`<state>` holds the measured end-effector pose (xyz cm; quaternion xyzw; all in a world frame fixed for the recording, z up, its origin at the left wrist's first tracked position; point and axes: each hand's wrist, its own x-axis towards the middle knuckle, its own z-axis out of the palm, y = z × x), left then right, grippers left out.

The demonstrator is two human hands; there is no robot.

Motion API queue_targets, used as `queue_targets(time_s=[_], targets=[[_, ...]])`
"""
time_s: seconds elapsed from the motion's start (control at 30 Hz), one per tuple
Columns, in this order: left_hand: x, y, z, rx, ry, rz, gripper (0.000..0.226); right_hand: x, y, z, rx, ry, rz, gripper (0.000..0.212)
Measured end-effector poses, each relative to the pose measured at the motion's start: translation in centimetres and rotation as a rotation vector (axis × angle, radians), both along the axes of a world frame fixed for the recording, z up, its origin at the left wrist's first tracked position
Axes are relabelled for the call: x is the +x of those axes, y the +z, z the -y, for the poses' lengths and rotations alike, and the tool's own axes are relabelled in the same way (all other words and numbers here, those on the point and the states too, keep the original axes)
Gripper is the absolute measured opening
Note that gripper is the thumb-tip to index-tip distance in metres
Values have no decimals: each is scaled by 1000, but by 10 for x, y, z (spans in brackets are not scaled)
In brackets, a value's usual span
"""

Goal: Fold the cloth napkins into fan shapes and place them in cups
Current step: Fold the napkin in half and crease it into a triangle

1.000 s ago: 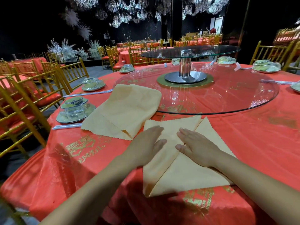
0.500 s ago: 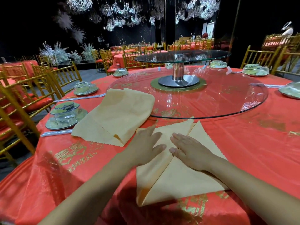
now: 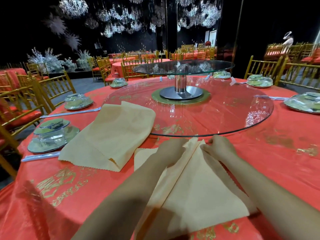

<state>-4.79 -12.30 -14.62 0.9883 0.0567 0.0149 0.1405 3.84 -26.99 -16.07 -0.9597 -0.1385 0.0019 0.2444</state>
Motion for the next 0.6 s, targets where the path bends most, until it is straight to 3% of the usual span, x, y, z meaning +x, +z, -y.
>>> queue_targets(time_s=[0.17, 0.3, 0.6], targets=[[13, -15, 5, -27, -67, 2, 31, 9, 6, -8, -6, -15, -132, 36], [17, -16, 2, 17, -86, 13, 42, 13, 10, -9, 83, -30, -235, 35], [12, -22, 10, 165, -74, 66, 45, 4, 9, -18, 0, -84, -148, 34]])
